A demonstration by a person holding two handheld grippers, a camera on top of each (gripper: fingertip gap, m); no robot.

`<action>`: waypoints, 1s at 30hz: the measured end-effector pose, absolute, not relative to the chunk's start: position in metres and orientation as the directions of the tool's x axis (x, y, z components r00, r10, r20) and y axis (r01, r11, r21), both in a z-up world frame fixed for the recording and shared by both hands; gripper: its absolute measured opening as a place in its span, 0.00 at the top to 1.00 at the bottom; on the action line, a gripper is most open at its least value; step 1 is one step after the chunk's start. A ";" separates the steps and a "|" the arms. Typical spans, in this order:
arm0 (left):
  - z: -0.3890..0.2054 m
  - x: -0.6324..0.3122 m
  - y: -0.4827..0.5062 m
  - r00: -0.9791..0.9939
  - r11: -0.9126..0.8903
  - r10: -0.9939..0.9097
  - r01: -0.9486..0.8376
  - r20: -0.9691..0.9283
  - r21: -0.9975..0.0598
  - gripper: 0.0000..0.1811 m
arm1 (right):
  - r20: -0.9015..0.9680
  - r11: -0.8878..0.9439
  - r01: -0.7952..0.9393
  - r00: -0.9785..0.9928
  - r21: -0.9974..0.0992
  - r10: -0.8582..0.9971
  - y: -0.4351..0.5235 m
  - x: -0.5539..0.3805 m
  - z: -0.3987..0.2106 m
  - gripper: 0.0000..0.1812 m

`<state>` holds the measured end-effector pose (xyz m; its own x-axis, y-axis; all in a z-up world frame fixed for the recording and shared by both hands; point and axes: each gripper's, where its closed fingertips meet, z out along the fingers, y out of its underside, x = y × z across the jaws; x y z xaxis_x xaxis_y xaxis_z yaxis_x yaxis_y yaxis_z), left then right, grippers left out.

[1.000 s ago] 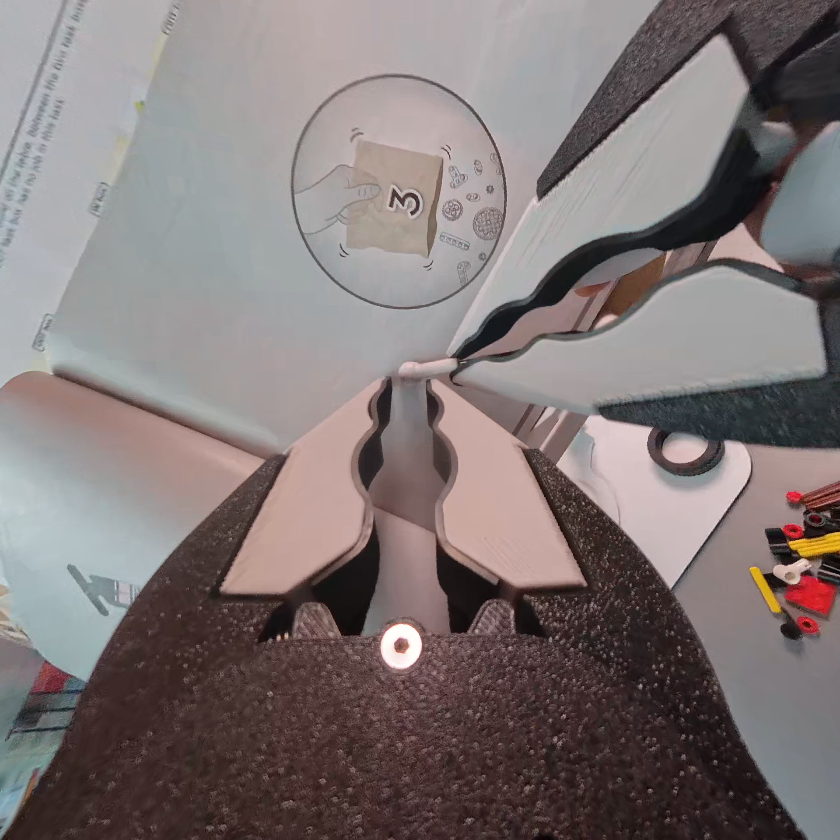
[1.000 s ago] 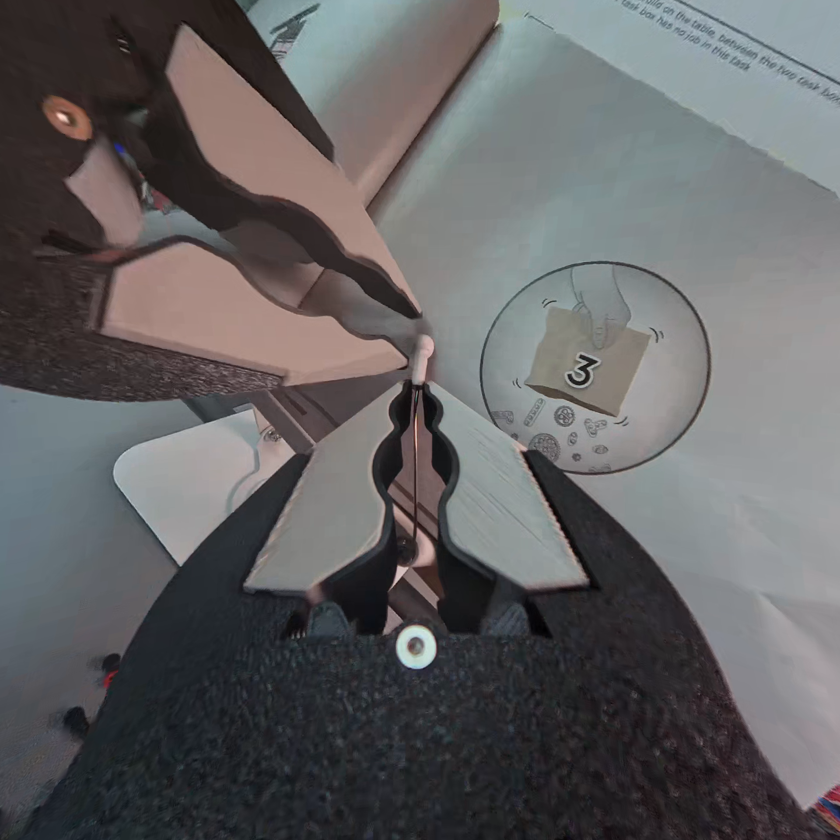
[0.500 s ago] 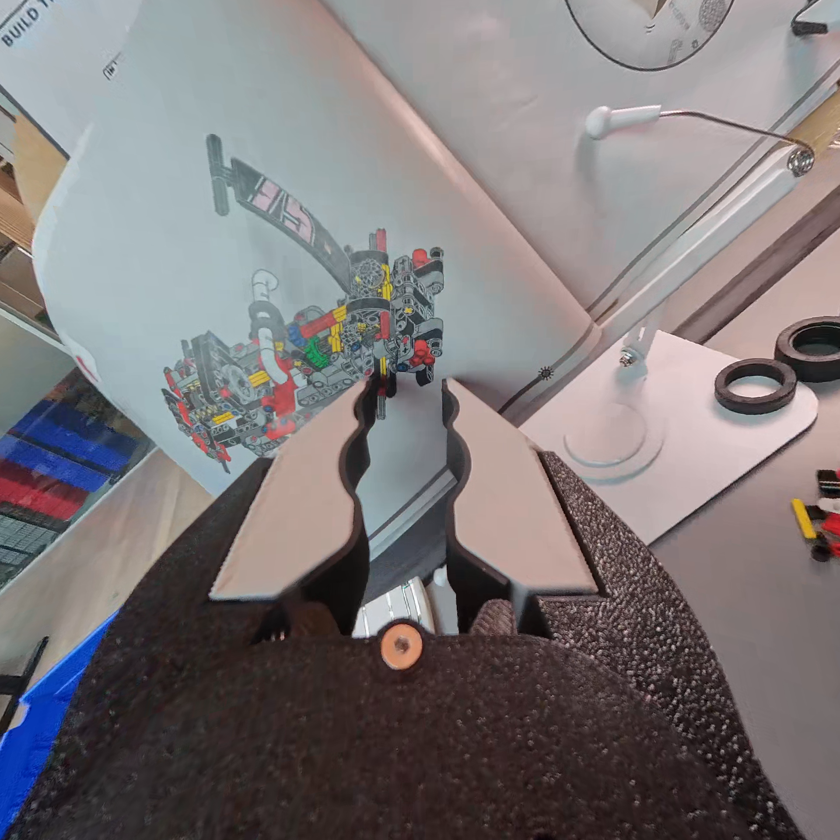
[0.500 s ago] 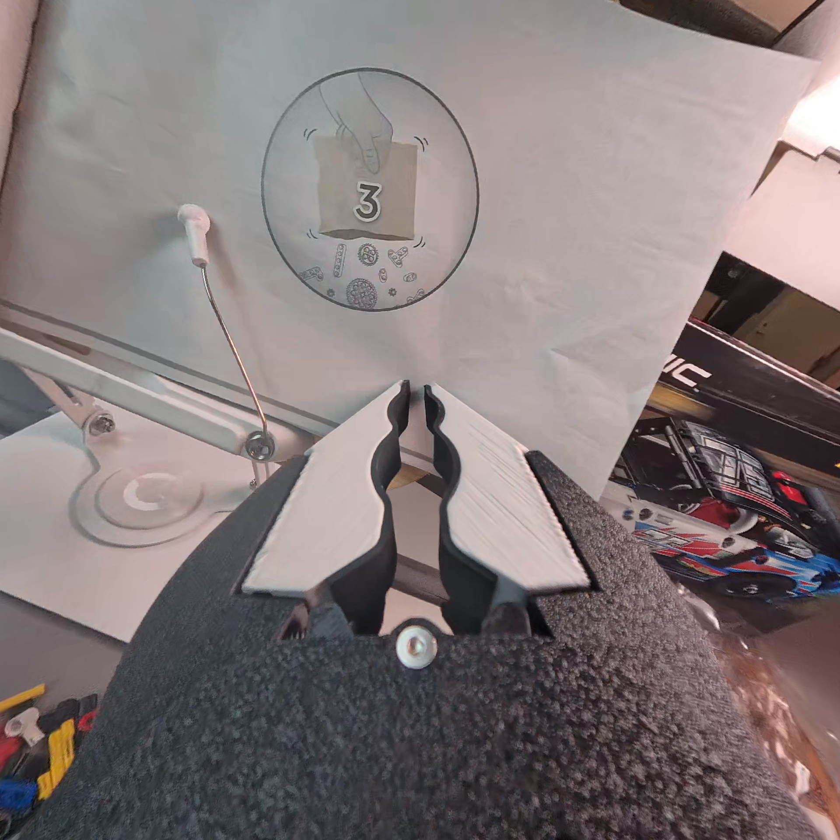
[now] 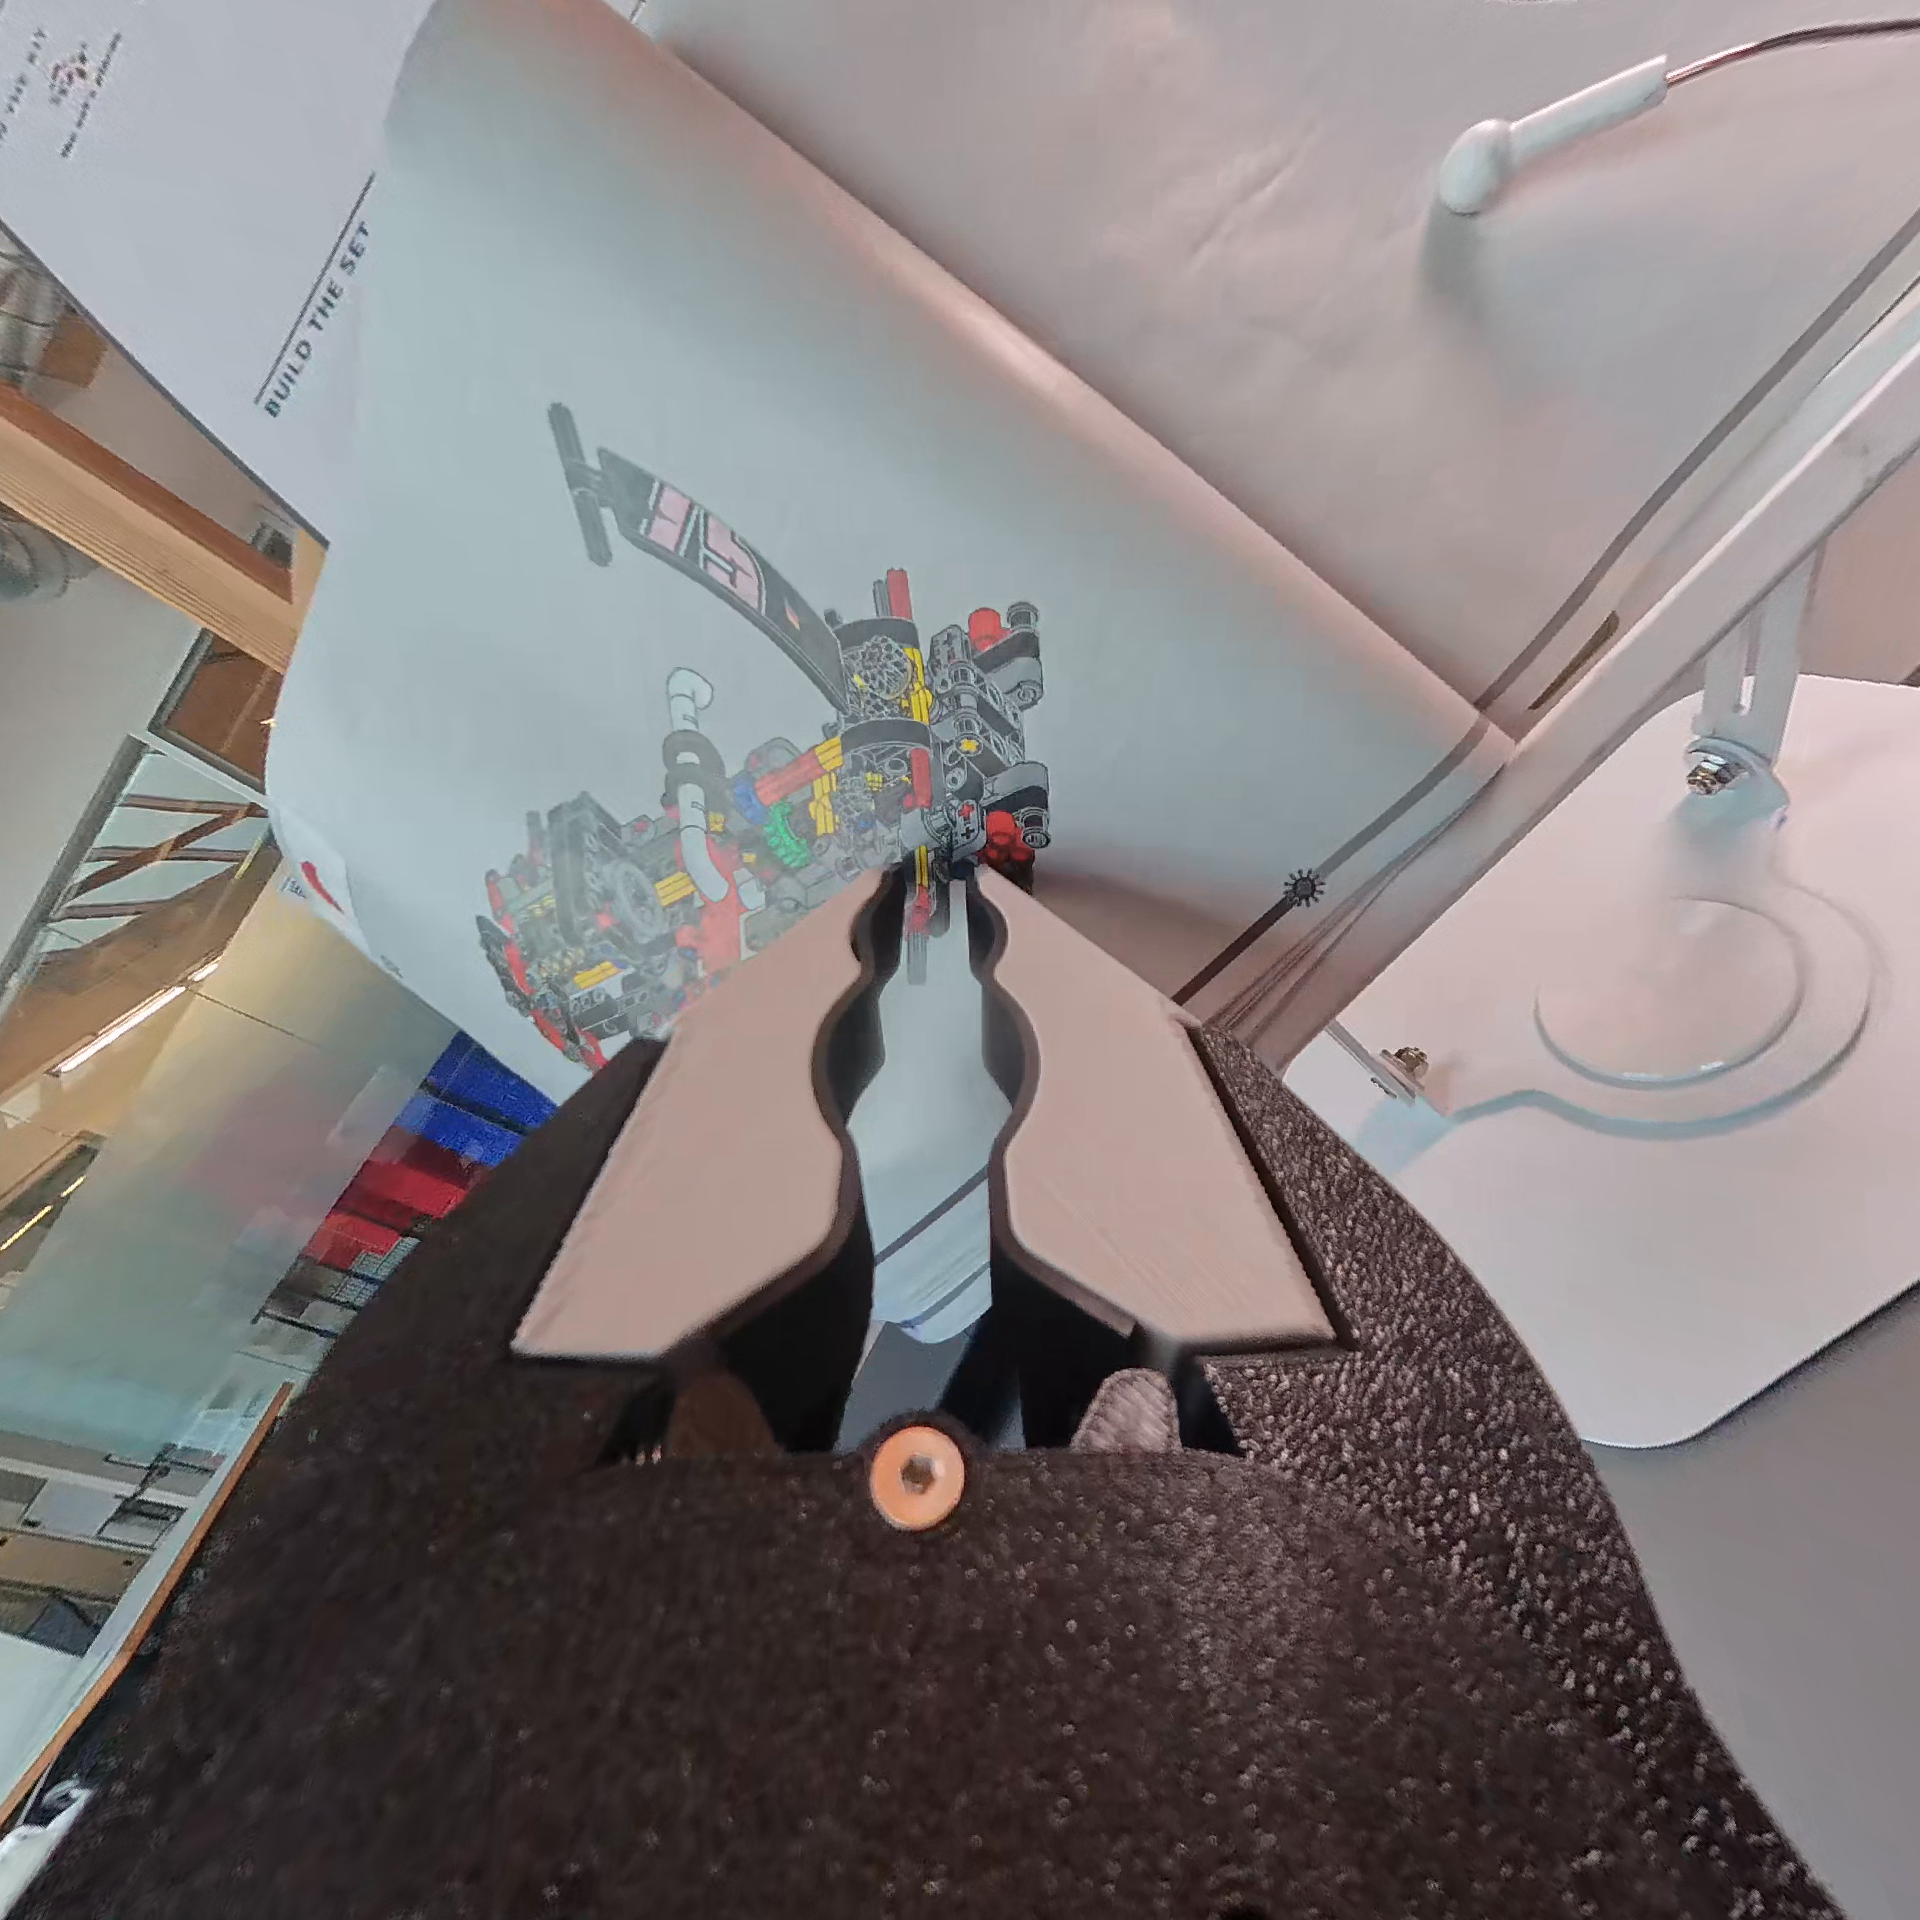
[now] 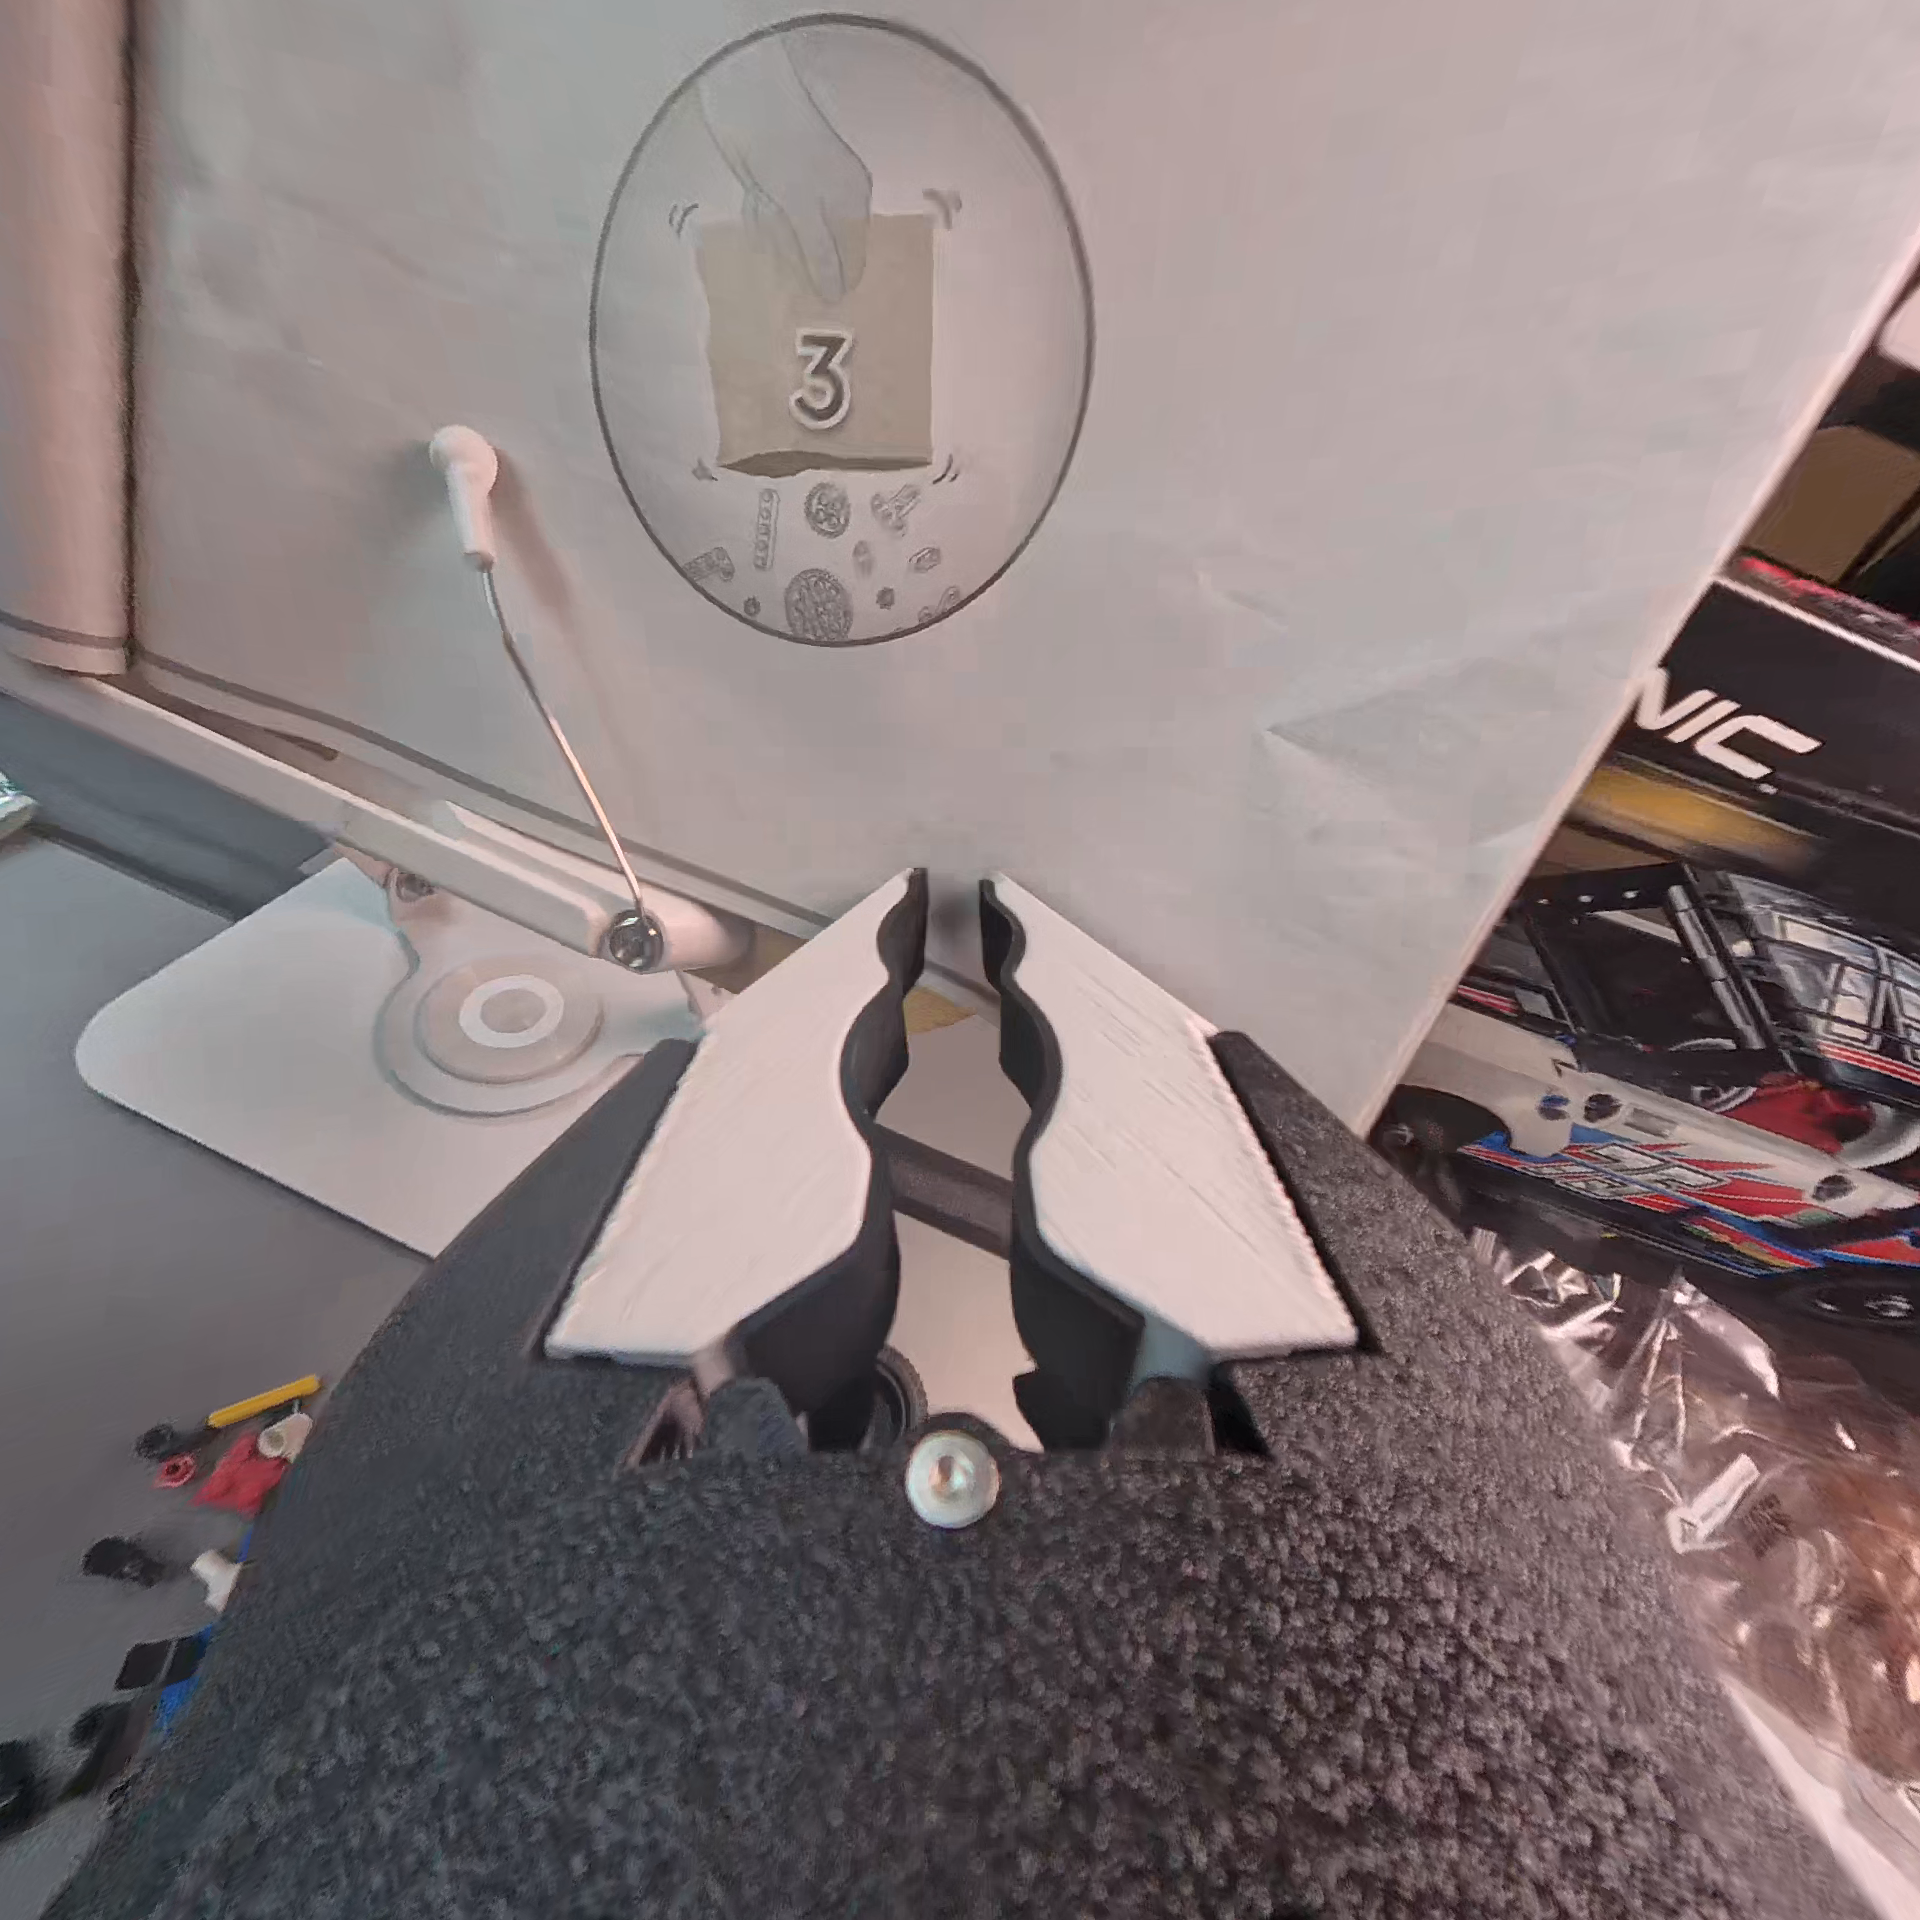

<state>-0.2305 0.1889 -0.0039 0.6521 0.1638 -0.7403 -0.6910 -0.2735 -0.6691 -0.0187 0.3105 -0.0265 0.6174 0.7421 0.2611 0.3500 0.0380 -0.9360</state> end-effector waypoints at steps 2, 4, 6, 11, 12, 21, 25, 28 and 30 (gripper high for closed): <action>-0.002 -0.231 0.191 0.674 -0.275 0.154 -0.673 -0.723 -0.686 0.94 | 0.283 0.100 0.294 0.685 -0.951 0.671 0.323 0.000 0.000 0.83; -0.002 -0.231 0.191 0.691 -0.274 0.144 -0.660 -0.709 -0.699 0.94 | 0.245 0.143 0.199 0.770 -0.969 0.590 0.342 0.026 0.031 0.72; -0.003 -0.230 0.191 0.698 -0.272 0.141 -0.655 -0.703 -0.705 0.95 | 0.129 0.042 0.131 0.778 -0.990 0.615 0.363 0.038 0.034 0.62; -0.002 -0.227 0.190 0.688 -0.264 0.151 -0.664 -0.710 -0.699 0.97 | -0.098 -0.114 -0.009 0.589 -0.993 0.802 0.365 0.033 0.018 0.96; -0.001 -0.226 0.190 0.689 -0.259 0.150 -0.665 -0.710 -0.700 0.96 | -0.109 -0.109 -0.035 0.572 -0.993 0.813 0.363 0.038 0.019 0.98; -0.015 -0.221 0.197 0.657 -0.274 0.123 -0.698 -0.744 -0.661 0.99 | -0.041 -0.006 -0.057 0.648 -0.998 0.761 0.372 0.065 0.011 0.98; -0.017 -0.224 0.195 0.675 -0.273 0.145 -0.676 -0.724 -0.685 1.00 | -0.036 -0.043 -0.008 0.714 -0.999 0.699 0.372 0.081 0.015 0.71; -0.018 -0.226 0.193 0.704 -0.272 0.149 -0.646 -0.695 -0.713 0.99 | 0.078 0.130 -0.013 0.739 -0.991 0.669 0.343 0.080 0.042 0.76; -0.018 -0.228 0.190 0.742 -0.270 0.151 -0.604 -0.653 -0.750 0.98 | 0.164 0.204 0.009 0.631 -0.979 0.758 0.303 0.043 0.046 0.84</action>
